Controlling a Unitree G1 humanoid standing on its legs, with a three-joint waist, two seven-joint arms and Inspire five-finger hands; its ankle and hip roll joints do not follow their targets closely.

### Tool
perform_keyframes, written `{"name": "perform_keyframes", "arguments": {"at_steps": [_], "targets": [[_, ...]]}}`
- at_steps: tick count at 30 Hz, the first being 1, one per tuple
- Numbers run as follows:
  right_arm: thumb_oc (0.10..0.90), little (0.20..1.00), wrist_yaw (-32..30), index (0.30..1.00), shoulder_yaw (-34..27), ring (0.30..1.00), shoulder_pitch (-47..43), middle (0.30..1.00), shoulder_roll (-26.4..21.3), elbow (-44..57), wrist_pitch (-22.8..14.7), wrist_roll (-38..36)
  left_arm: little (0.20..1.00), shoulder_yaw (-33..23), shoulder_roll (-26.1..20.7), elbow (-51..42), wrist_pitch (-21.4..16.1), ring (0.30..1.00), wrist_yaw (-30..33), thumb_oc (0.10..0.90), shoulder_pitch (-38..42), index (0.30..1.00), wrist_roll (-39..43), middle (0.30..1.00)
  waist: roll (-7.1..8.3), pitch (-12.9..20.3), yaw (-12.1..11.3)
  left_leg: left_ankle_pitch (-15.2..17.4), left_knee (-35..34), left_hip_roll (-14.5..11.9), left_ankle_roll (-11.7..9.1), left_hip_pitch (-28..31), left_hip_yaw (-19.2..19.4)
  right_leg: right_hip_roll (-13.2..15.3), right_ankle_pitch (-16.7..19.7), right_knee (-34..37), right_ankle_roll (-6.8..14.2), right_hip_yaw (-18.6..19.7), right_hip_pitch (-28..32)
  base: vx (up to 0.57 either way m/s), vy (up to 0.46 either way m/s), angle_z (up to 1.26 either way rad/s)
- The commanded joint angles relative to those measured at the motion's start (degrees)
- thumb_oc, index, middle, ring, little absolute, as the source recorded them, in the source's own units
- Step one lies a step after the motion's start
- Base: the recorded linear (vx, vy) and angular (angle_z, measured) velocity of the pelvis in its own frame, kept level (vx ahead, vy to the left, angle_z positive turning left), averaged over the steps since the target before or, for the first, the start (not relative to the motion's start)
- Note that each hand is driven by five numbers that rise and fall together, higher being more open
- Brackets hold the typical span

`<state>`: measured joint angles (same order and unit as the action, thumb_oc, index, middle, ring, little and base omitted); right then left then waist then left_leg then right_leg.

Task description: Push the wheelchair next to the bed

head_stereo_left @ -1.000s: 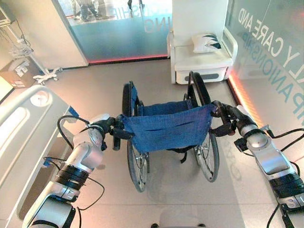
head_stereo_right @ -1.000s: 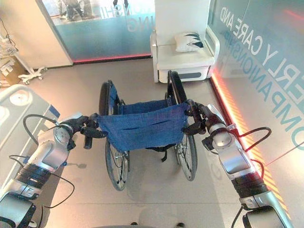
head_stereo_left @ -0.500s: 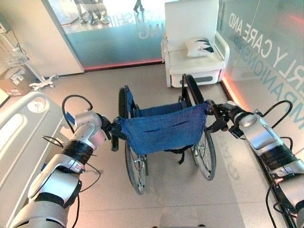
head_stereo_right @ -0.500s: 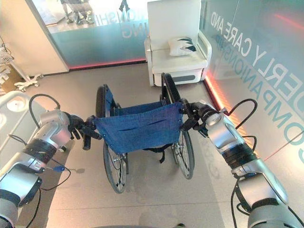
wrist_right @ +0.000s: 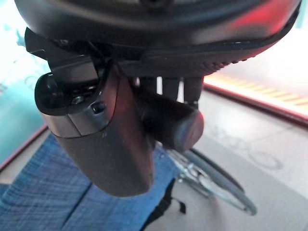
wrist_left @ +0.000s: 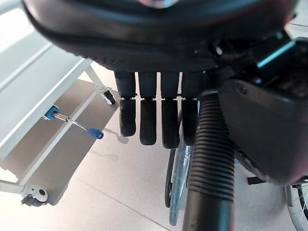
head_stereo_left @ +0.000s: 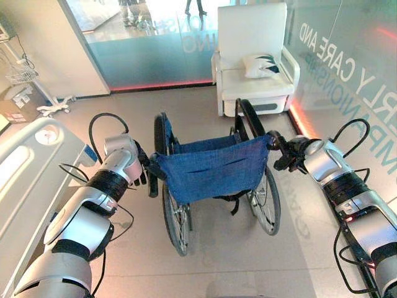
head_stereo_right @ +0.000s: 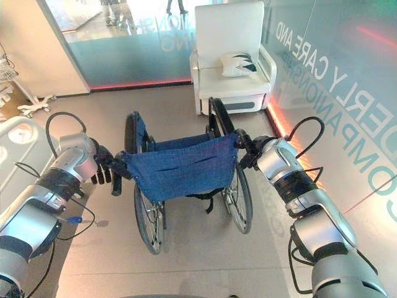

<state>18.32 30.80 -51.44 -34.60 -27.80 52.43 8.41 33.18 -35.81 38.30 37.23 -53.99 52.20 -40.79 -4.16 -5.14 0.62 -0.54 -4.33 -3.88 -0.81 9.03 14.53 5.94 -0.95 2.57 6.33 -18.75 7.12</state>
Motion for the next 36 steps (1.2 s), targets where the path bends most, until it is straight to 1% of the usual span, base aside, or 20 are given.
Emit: {"name": "perform_keyframes", "arguments": {"at_steps": [1, 2, 4, 7, 9, 10, 11, 13, 15, 16, 18, 21, 23, 25, 31, 32, 35, 36], "targets": [[0.400, 0.300, -11.09, 0.300, 2.82, 0.300, -7.94, 0.300, -3.23, -2.80, -2.91, 1.67, 0.300, 5.99, -1.14, 8.84, -1.69, 0.300, 6.98, 0.400, -4.88, 0.300, -8.10, 0.300, 4.55, 0.09, -1.51, 2.75, 3.60, 2.71, -0.96, -1.92, -0.23, -1.11, -1.15, -2.15, -0.19, 1.43, -0.36, 0.00, 0.000, 0.00], [0.400, 0.300, -11.38, 0.300, 2.78, 0.300, -7.99, 0.300, -3.08, -2.80, -3.08, 1.83, 0.300, 5.99, -0.90, 8.90, -1.66, 0.300, 7.36, 0.400, -5.02, 0.300, -7.99, 0.300, 4.55, 0.08, -1.54, 2.76, 3.60, 2.72, -0.96, -1.93, -0.26, -1.10, -1.16, -2.14, -0.20, 1.41, -0.34, 0.00, 0.000, 0.00], [0.400, 0.300, -12.78, 0.300, 2.68, 0.300, -7.99, 0.300, -2.62, -2.39, -4.65, 1.63, 0.300, 5.87, 0.15, 8.73, -1.32, 0.300, 8.63, 0.400, -5.85, 0.300, -7.78, 0.300, 4.55, 0.06, -1.62, 2.81, 3.56, 2.77, -0.93, -1.94, -0.42, -1.07, -1.21, -2.15, -0.21, 1.42, -0.33, 0.00, 0.000, 0.00], [0.400, 0.300, -14.54, 0.300, 2.26, 0.300, -8.90, 0.300, -2.50, -0.97, -6.96, 1.68, 0.300, 5.18, 1.86, 8.82, -0.97, 0.300, 13.04, 0.400, -7.93, 0.300, -6.04, 0.300, 4.61, 0.07, -1.82, 2.87, 3.60, 2.87, -0.88, -2.07, -0.71, -1.01, -1.35, -2.14, -0.22, 1.46, -0.27, 0.00, 0.000, 0.00], [0.400, 0.300, -16.39, 0.300, 1.71, 0.300, -9.62, 0.300, -2.64, 0.64, -9.70, 1.11, 0.300, 4.51, 3.00, 8.43, -1.29, 0.300, 19.17, 0.400, -9.98, 0.300, -3.54, 0.300, 4.63, 0.10, -2.12, 2.92, 3.51, 2.95, -0.81, -2.01, -0.91, -0.99, -1.52, -2.27, -0.22, 1.34, -0.22, 0.00, 0.000, 0.00], [0.400, 0.300, -16.94, 0.300, 1.66, 0.300, -9.68, 0.300, -2.68, 0.84, -10.38, 0.61, 0.300, 4.38, 3.16, 8.44, -1.39, 0.300, 20.17, 0.400, -10.33, 0.300, -3.07, 0.300, 4.64, 0.12, -2.19, 2.93, 3.52, 2.98, -0.80, -2.01, -0.95, -0.98, -1.55, -2.31, -0.22, 1.29, -0.20, 0.00, 0.000, 0.00], [0.400, 0.300, -17.88, 0.300, 1.27, 0.300, -9.79, 0.300, -2.70, 1.57, -12.62, -0.05, 0.300, 3.81, 3.53, 8.35, -2.10, 0.300, 24.03, 0.400, -11.38, 0.300, -0.97, 0.300, 4.70, 0.15, -2.43, 2.95, 3.55, 3.09, -0.77, -2.08, -1.11, -0.94, -1.69, -2.46, -0.25, 1.13, -0.15, 0.00, 0.000, 0.00], [0.400, 0.300, -18.53, 0.300, 1.04, 0.300, -9.72, 0.300, -2.85, 2.28, -14.35, -1.25, 0.300, 3.48, 3.77, 8.04, -2.31, 0.300, 26.91, 0.400, -12.36, 0.300, 0.91, 0.300, 4.71, 0.22, -2.66, 3.00, 3.60, 3.15, -0.74, -2.18, -1.27, -0.85, -1.74, -2.46, -0.24, 0.98, -0.10, 0.00, 0.000, 0.00], [0.400, 0.300, -17.95, 0.300, 0.48, 0.300, -9.40, 0.300, -3.19, 3.72, -16.29, -0.13, 0.300, 2.34, 4.06, 6.92, -2.98, 0.300, 30.78, 0.400, -14.39, 0.300, 3.27, 0.300, 4.84, 0.25, -3.10, 2.98, 3.68, 3.19, -0.77, -2.36, -1.42, -0.70, -1.79, -2.50, -0.25, 0.60, -0.05, 0.00, 0.000, 0.00], [0.400, 0.300, -17.52, 0.300, 0.35, 0.300, -8.97, 0.300, -3.69, 4.23, -18.28, 0.20, 0.300, 1.52, 4.45, 6.27, -3.70, 0.300, 33.52, 0.400, -15.85, 0.300, 4.37, 0.300, 4.94, 0.19, -3.43, 2.99, 3.70, 3.25, -0.76, -2.45, -1.61, -0.60, -1.81, -2.59, -0.22, 0.36, -0.06, 0.00, 0.000, 0.00], [0.400, 0.300, -17.77, 0.300, 0.13, 0.300, -8.11, 0.300, -4.45, 4.96, -20.41, 0.07, 0.300, 0.74, 4.83, 5.22, -4.59, 0.300, 37.21, 0.400, -17.91, 0.300, 6.25, 0.300, 5.01, 0.14, -3.78, 2.93, 3.77, 3.27, -0.77, -2.58, -1.82, -0.43, -1.82, -2.65, -0.21, -0.06, 0.00, 0.00, 0.015, 0.05], [0.400, 0.300, -16.96, 0.300, -0.37, 0.300, -6.36, 0.300, -5.59, 4.79, -23.37, 0.69, 0.300, -0.53, 5.19, 3.66, -6.64, 0.300, 41.66, 0.400, -20.39, 0.300, 7.64, 0.300, 5.17, 0.12, -4.35, 3.13, 3.93, 3.37, -0.72, -2.57, -2.14, -0.11, -1.81, -2.68, -0.11, -0.61, 0.28, 0.01, 0.006, 0.00], [0.400, 0.300, -16.13, 0.300, -0.23, 0.300, -5.86, 0.300, -6.09, 4.10, -24.55, 1.73, 0.300, -0.81, 5.24, 2.56, -7.78, 0.300, 43.22, 0.400, -21.64, 0.300, 7.16, 0.300, 5.22, 0.15, -4.78, 3.06, 3.84, 3.39, -0.68, -2.62, -2.41, 0.05, -1.78, -2.72, -0.06, -1.03, 0.38, 0.01, 0.015, 0.02], [0.400, 0.300, -14.78, 0.300, 0.25, 0.300, -5.73, 0.300, -6.36, 3.16, -24.11, 3.14, 0.300, -0.42, 4.86, 1.32, -8.67, 0.300, 43.53, 0.400, -22.25, 0.300, 6.24, 0.300, 5.32, -0.06, -5.27, 3.12, 4.21, 3.42, -0.65, -2.75, -2.57, 0.46, -1.79, -3.13, -0.01, -1.65, 0.48, 0.04, 0.054, 0.12], [0.400, 0.300, -13.31, 0.300, 2.18, 0.300, -7.22, 0.300, -6.31, -1.37, -24.79, 5.54, 0.300, 0.75, 4.37, 1.18, -10.13, 0.300, 43.62, 0.400, -22.14, 0.300, 5.52, 0.300, 5.34, -0.55, -5.96, 3.76, 5.30, 3.81, -0.01, -2.74, -2.54, 1.57, -2.33, -5.20, 0.23, -2.37, 0.42, 0.05, 0.099, 0.06], [0.400, 0.300, -13.05, 0.300, 2.65, 0.300, -7.80, 0.300, -6.08, -2.64, -25.28, 5.72, 0.300, 1.12, 4.36, 1.53, -10.45, 0.300, 43.24, 0.400, -21.67, 0.300, 5.77, 0.300, 5.30, -0.80, -6.10, 4.01, 5.64, 3.95, 0.32, -2.72, -2.64, 2.00, -2.72, -6.41, 0.41, -2.50, 0.23, 0.08, 0.129, 0.02], [0.400, 0.300, -12.41, 0.300, 3.11, 0.300, -8.30, 0.300, -5.84, -3.41, -24.84, 6.39, 0.300, 1.49, 4.31, 1.92, -11.08, 0.300, 42.78, 0.400, -21.13, 0.300, 5.51, 0.300, 5.13, -1.20, -6.21, 4.43, 6.41, 4.21, 0.94, -2.78, -2.67, 2.85, -3.50, -9.04, 0.77, -2.58, -0.32, 0.08, 0.128, 0.01], [0.400, 0.300, -12.26, 0.300, 3.52, 0.300, -8.73, 0.300, -5.63, -4.27, -24.48, 6.50, 0.300, 1.90, 4.24, 2.52, -11.65, 0.300, 42.29, 0.400, -20.30, 0.300, 5.56, 0.300, 4.91, -1.69, -6.18, 4.76, 7.01, 4.35, 1.70, -2.86, -2.64, 3.82, -3.92, -12.89, 1.35, -2.56, -1.64, 0.08, 0.140, 0.03]]}}
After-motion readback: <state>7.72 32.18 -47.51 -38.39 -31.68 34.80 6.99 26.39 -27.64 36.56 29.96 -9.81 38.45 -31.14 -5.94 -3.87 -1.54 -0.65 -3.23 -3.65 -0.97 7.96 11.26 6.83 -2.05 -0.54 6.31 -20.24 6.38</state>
